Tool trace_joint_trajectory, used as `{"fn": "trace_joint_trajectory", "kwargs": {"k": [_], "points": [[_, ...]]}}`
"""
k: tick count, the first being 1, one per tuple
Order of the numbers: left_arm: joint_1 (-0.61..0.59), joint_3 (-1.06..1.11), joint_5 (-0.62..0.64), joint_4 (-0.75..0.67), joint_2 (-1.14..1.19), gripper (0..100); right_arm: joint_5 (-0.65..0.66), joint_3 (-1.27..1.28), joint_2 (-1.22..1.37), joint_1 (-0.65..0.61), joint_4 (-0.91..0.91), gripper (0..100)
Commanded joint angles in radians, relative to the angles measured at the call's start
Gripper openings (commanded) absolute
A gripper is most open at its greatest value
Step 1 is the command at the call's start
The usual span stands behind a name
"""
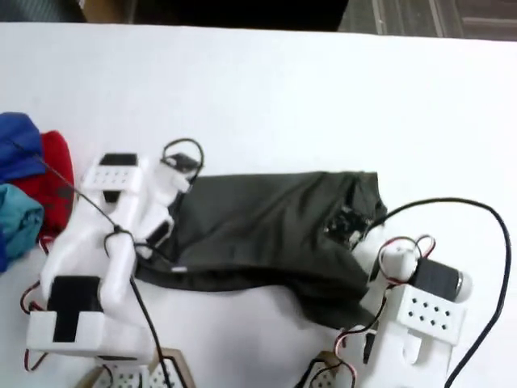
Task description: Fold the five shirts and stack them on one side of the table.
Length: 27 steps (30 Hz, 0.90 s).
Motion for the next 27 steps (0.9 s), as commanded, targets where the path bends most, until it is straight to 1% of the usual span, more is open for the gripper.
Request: {"fn": "trace_joint_trajectory", "kwargs": {"k": [1,10,12,14,19,21,24,26,27], "points": [[0.006,0.031,-0.005,-0.037,-0.051,3,0.032,0.034,-0.024,0.025,-0.042,2.2],[0.005,0.039,-0.006,-0.025,-0.049,3,0.025,0.038,-0.024,0.024,-0.039,2.5],[0.006,0.035,-0.006,-0.003,-0.049,3,0.025,0.038,-0.025,0.024,-0.038,2.6],[0.006,0.03,-0.008,0.025,-0.051,6,0.023,0.038,-0.025,0.025,-0.036,4.8],[0.005,0.012,-0.075,0.095,-0.057,22,0.023,0.009,-0.025,0.047,-0.038,14.7],[0.002,-0.047,-0.083,0.153,-0.058,23,0.023,-0.04,-0.025,0.042,-0.039,14.6],[-0.002,-0.202,-0.115,0.27,-0.058,23,0.012,-0.133,-0.025,0.038,-0.042,13.4],[-0.005,-0.331,-0.152,0.338,-0.055,23,-0.035,-0.203,-0.025,0.038,-0.042,13.6],[-0.02,-0.387,-0.16,0.341,-0.057,23,-0.055,-0.235,-0.025,0.038,-0.042,13.7]]}}
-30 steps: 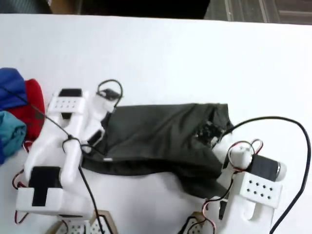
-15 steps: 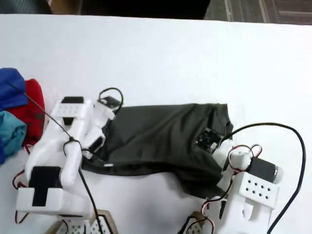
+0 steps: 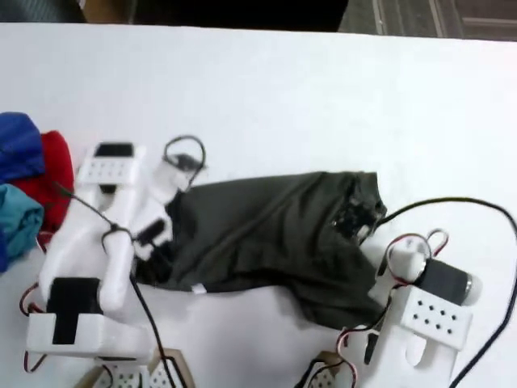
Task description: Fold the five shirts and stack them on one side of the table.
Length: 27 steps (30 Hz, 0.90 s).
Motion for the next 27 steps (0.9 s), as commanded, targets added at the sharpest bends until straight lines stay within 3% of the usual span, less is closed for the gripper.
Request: {"fn": "trace_joint_trajectory", "kwargs": {"k": [1,6,11,15,19,27], "points": [[-0.035,-0.245,-0.032,0.072,-0.043,23,-0.071,-0.137,-0.019,0.001,-0.016,13.7],[-0.121,-0.526,0.04,0.061,0.021,23,-0.262,-0.169,-0.01,-0.007,-0.18,14.2],[-0.124,-0.627,0.201,-0.021,0.253,23,-0.465,-0.138,0.096,-0.166,-0.363,21.1],[-0.095,-0.697,0.315,-0.069,0.491,23,-0.577,-0.147,0.306,-0.28,-0.522,20.0],[-0.091,-0.869,0.385,-0.063,0.697,23,-0.638,-0.233,0.549,-0.328,-0.575,18.0],[-0.089,-1.271,0.405,0.064,0.984,23,-0.634,-0.399,0.932,-0.28,-0.573,18.0]]}}
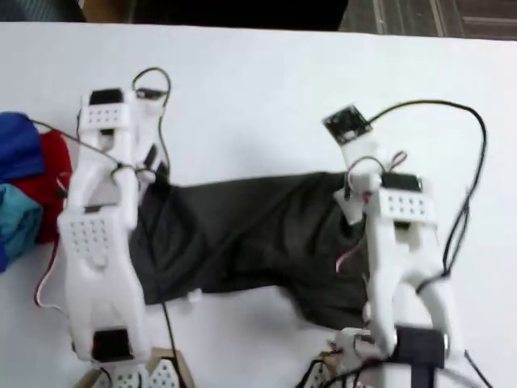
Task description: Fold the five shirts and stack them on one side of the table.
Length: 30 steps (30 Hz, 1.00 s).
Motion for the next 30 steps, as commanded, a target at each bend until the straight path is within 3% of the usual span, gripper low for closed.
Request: {"fn": "trace_joint_trajectory", "kwargs": {"k": [1,3,6,17,22,28,30], "points": [[0.009,-0.188,0.009,0.046,0.066,22,-0.002,-0.091,0.131,0.033,-0.016,17.9],[0.009,-0.226,0.009,0.048,0.098,16,0.0,-0.115,0.185,0.048,-0.016,14.6],[0.011,-0.239,0.009,0.046,0.118,1,-0.003,-0.152,0.245,0.065,-0.016,0.7],[-0.015,-0.3,0.012,0.044,0.112,3,0.0,-0.267,0.3,0.076,-0.03,2.1],[-0.08,-0.386,0.115,0.044,0.121,3,0.0,-0.371,0.383,0.073,-0.038,2.1],[-0.087,-0.412,0.109,0.048,0.112,3,-0.002,-0.407,0.44,0.088,-0.035,2.1],[-0.081,-0.406,0.046,0.048,0.112,3,0.0,-0.408,0.438,0.097,-0.016,2.1]]}}
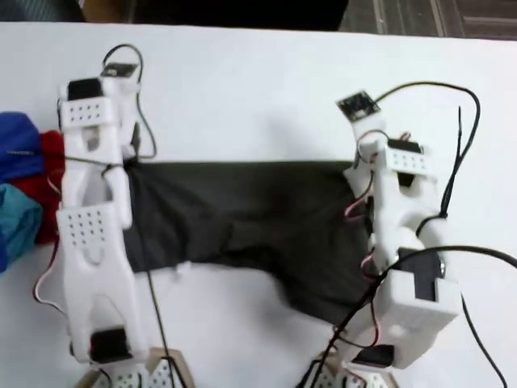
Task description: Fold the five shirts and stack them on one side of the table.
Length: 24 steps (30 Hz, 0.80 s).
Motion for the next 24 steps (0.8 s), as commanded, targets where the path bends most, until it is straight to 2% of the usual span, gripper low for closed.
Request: {"fn": "trace_joint_trajectory", "kwargs": {"k": [1,5,8,10,16,21,24], "points": [[-0.011,-0.042,-0.091,0.012,-0.017,3,0.0,-0.049,-0.002,0.024,0.03,2.2],[-0.011,-0.044,-0.158,0.014,-0.02,14,0.002,-0.049,-0.008,-0.004,0.117,3.0],[-0.023,-0.071,-0.169,0.015,-0.046,24,0.002,-0.049,-0.067,-0.025,0.183,11.0],[-0.032,-0.085,-0.166,0.015,-0.087,23,0.002,-0.049,-0.147,-0.027,0.214,15.2],[-0.028,-0.027,-0.133,0.017,-0.311,22,0.002,-0.041,-0.429,-0.012,0.352,11.6],[0.02,0.295,-0.127,0.017,-0.486,23,0.017,0.009,-0.568,-0.03,0.591,14.2],[0.083,0.513,-0.123,0.008,-0.548,23,0.133,0.141,-0.633,-0.085,0.634,14.9]]}}
